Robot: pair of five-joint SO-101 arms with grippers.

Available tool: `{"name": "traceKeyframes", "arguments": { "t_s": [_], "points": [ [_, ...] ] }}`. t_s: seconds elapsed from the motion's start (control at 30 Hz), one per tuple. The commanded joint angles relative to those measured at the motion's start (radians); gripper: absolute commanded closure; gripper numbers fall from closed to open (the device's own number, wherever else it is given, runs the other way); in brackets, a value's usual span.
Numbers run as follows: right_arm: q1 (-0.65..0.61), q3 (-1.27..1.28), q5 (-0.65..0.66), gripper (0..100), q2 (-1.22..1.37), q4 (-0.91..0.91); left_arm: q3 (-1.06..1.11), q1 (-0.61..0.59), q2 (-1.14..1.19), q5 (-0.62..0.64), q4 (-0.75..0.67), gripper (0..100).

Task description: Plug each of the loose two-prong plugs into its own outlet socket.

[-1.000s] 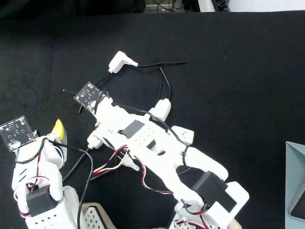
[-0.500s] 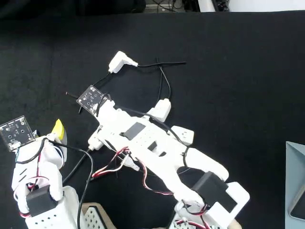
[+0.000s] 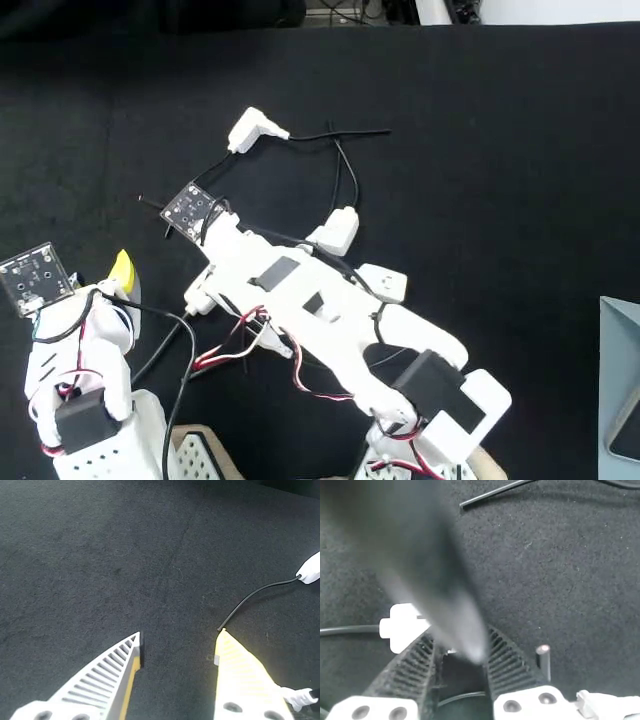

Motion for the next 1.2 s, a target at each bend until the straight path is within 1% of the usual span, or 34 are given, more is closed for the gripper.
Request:
{"name": "traceKeyframes", "arguments": {
  "t_s": [0.0,0.07,0.17,0.27,0.43,0.53,0.6,0.7,0.73,0.87,0.93,1.0,1.1,1.17],
  "points": [
    [-0.021,0.004,0.009,98.2,0.019,0.051,-0.002,-0.007,-0.003,0.003,-0.011,75],
    [-0.037,-0.027,0.009,97.4,-0.035,0.129,-0.004,-0.007,-0.003,0.002,-0.011,75],
    [-0.043,-0.088,0.003,88.7,-0.162,0.296,-0.007,-0.007,-0.003,0.002,-0.018,75],
    [-0.043,-0.133,0.003,81.3,-0.302,0.411,-0.012,-0.005,-0.003,0.000,-0.020,75],
    [-0.043,-0.183,0.003,80.7,-0.492,0.545,-0.015,-0.005,-0.003,-0.003,-0.021,75],
    [-0.035,-0.194,0.003,80.7,-0.602,0.666,-0.015,-0.004,-0.003,-0.040,-0.020,70],
    [-0.023,-0.179,-0.002,80.8,-0.676,0.747,-0.013,0.031,-0.003,-0.068,-0.012,69],
    [0.006,-0.142,-0.071,81.5,-0.800,0.844,-0.015,0.099,-0.002,-0.138,-0.012,71],
    [0.021,-0.128,-0.092,83.3,-0.846,0.865,-0.018,0.125,-0.002,-0.152,-0.012,71],
    [0.107,-0.051,-0.114,98.9,-1.024,0.878,-0.036,0.226,0.002,-0.212,0.002,72],
    [0.160,0.008,-0.120,96.8,-1.102,0.879,-0.041,0.274,0.014,-0.247,0.037,72],
    [0.213,0.079,-0.120,96.7,-1.162,0.858,-0.041,0.315,0.055,-0.275,0.060,71],
    [0.284,0.203,-0.124,96.7,-1.228,0.760,-0.047,0.338,0.176,-0.321,0.057,71],
    [0.307,0.285,-0.160,96.6,-1.251,0.689,-0.077,0.340,0.281,-0.338,0.055,69]
  ]
}}
